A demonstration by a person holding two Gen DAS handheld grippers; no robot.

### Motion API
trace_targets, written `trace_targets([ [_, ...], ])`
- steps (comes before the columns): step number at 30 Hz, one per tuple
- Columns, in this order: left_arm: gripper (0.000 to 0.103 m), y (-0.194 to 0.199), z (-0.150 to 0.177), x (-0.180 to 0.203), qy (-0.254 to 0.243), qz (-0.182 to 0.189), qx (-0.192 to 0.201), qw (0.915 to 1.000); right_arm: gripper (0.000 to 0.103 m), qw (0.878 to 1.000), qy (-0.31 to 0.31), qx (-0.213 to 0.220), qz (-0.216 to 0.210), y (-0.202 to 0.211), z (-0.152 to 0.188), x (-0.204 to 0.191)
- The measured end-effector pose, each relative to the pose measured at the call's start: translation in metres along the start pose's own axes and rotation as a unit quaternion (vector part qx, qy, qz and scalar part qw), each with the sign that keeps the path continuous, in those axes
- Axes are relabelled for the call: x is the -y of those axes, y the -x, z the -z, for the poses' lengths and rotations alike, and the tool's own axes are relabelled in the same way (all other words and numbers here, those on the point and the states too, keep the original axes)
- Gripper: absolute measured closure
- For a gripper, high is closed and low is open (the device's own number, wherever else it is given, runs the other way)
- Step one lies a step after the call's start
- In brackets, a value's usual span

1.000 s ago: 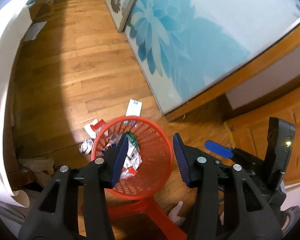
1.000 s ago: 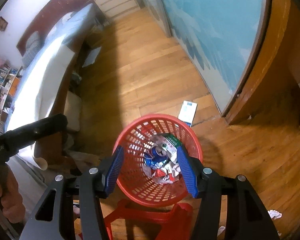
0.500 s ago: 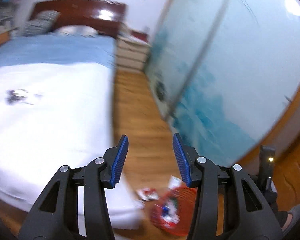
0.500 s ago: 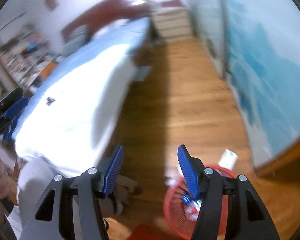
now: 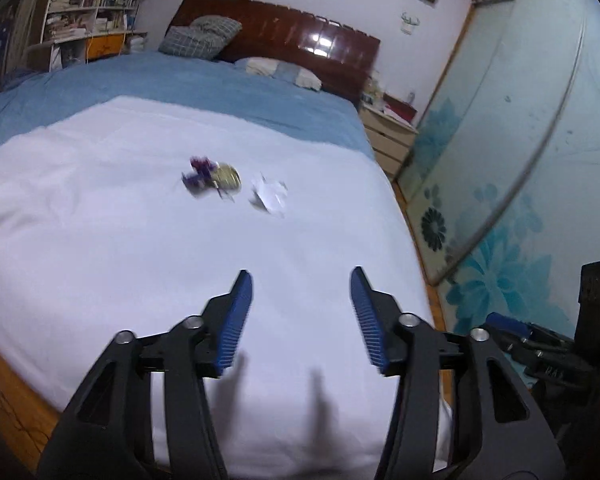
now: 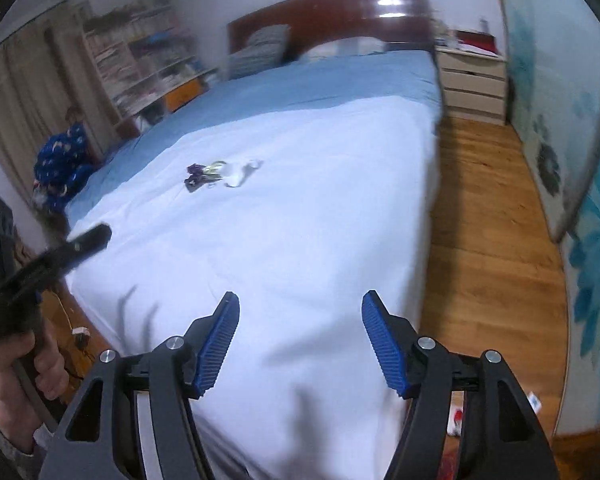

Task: Collect trash
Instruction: 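Move both tools back over the bed toward the wrappers, then grasp the purple wrapper with the left tool while the right tool grasps the white tissue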

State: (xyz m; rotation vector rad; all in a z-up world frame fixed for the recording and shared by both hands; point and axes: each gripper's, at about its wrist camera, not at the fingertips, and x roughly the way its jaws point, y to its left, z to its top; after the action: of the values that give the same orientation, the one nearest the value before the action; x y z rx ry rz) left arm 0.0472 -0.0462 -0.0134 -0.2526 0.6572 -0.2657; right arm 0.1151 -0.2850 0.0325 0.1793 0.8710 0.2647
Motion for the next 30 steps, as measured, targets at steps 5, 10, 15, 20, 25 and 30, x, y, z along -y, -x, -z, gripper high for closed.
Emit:
trace_targets([
  [5,0.044,-0.031,-0.03,-0.036,0.04,-0.005,0.028,0.9988,0.034,1.0,0.008,-0.008,0.001,-0.067,-0.038,-0.027],
  [10,0.039,-0.073,-0.059,-0.068,0.068,-0.008,0.026,0.9973,0.034,1.0,-0.001,-0.009,-0.01,-0.112,-0.055,-0.042],
  [15,0.033,-0.11,-0.081,-0.091,0.077,-0.002,0.022,0.9968,0.033,1.0,0.025,-0.011,0.001,-0.147,-0.041,-0.07],
  [20,0.027,-0.146,-0.097,-0.097,0.086,-0.01,-0.002,0.9962,0.027,0.999,0.036,-0.011,-0.011,-0.156,-0.04,-0.078],
  [25,0.027,-0.195,-0.086,-0.114,0.136,-0.071,-0.104,0.9827,0.02,0.999,0.05,-0.013,-0.011,-0.16,-0.035,-0.082],
  [30,0.032,-0.189,-0.082,-0.12,0.165,-0.063,-0.086,0.9805,0.02,0.999,0.048,-0.014,-0.014,-0.157,-0.032,-0.079],
])
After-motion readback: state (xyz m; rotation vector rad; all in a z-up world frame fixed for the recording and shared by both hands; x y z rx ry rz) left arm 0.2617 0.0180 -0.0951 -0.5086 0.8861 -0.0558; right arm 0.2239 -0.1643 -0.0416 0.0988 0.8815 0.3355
